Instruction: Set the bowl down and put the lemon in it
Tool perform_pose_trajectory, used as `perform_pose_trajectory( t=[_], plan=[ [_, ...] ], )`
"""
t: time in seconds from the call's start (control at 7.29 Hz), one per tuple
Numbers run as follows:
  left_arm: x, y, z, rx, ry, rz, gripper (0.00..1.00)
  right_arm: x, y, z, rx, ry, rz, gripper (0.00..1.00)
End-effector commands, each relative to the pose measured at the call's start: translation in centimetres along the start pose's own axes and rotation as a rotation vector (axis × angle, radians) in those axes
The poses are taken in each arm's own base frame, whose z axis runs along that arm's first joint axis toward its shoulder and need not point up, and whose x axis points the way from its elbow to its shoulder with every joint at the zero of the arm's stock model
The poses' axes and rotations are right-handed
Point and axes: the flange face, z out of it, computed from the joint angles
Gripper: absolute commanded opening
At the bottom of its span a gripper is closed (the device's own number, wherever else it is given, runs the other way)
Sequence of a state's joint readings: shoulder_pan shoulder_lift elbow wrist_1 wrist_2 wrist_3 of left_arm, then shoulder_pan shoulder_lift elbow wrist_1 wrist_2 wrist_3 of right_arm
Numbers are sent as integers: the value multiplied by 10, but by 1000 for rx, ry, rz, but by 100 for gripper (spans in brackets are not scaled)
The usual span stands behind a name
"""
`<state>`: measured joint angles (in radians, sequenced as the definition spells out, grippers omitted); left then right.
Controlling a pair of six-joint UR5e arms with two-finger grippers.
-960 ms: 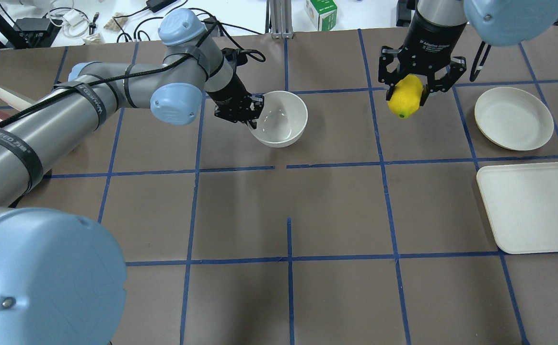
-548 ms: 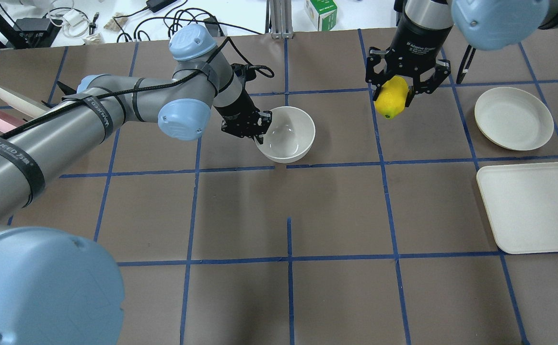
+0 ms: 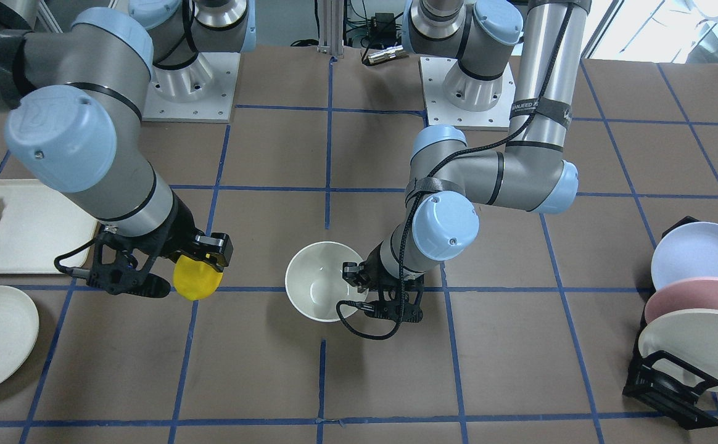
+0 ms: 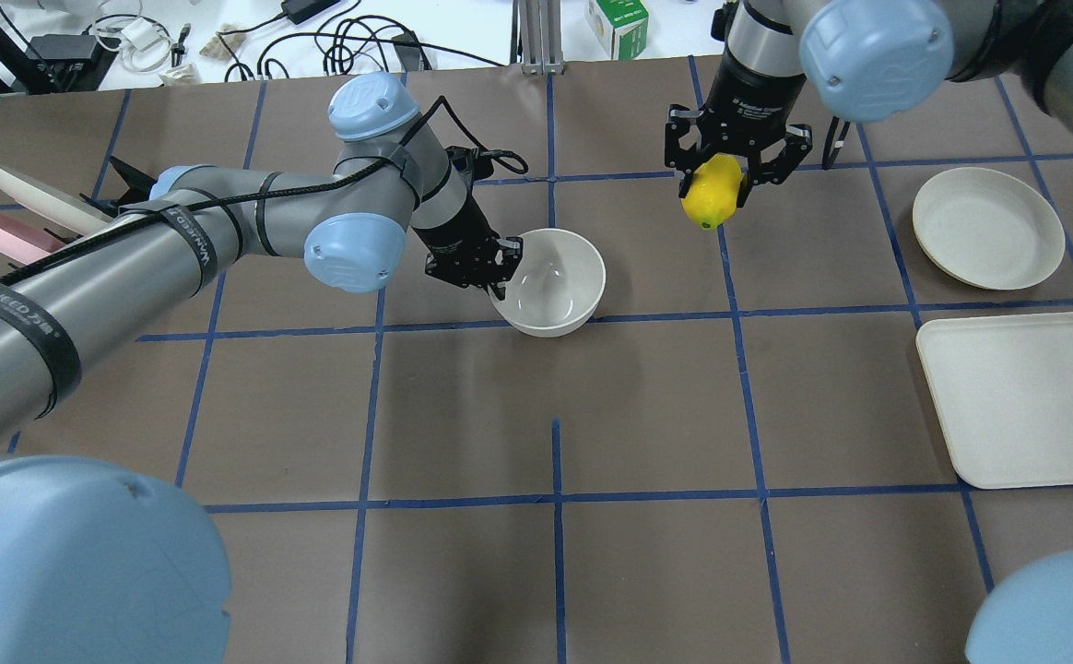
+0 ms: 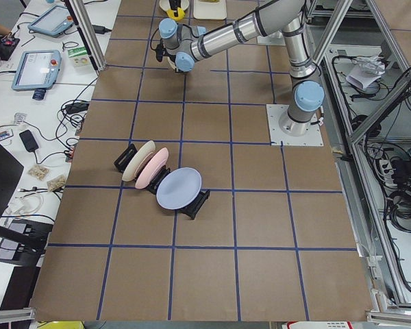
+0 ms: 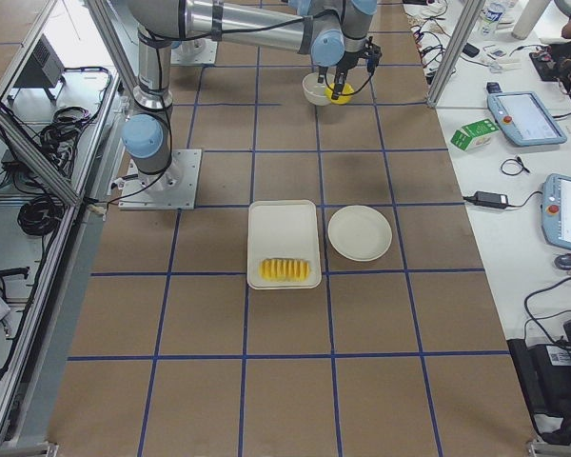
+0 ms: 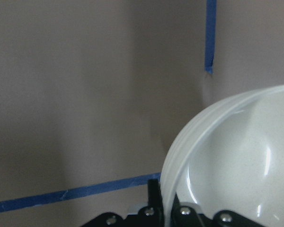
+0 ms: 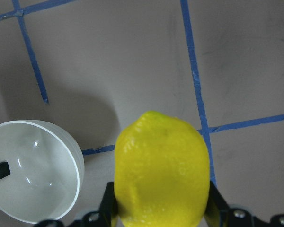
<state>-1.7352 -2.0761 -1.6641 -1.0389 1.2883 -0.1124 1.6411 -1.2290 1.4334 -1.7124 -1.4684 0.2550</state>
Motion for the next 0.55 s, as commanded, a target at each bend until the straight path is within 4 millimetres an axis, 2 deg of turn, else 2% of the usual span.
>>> perform_pose_trajectory(
  t=[0.0,0.14,0.27,0.41],
  plan=[
    [-2,2,7,-15,-7,-6,54,-32,9,15,0,3,-22,0],
    [-1,1,1,0,-3,-2,84,-37,9,23,-13,8,-30,0],
    [-3,-5,-10,31,-1,1,85,-45,14,27,-17,10,-43,0],
    [-9,-9,-22,53,2,-10,91,-58,18,36,-27,15,-63,0]
  ],
)
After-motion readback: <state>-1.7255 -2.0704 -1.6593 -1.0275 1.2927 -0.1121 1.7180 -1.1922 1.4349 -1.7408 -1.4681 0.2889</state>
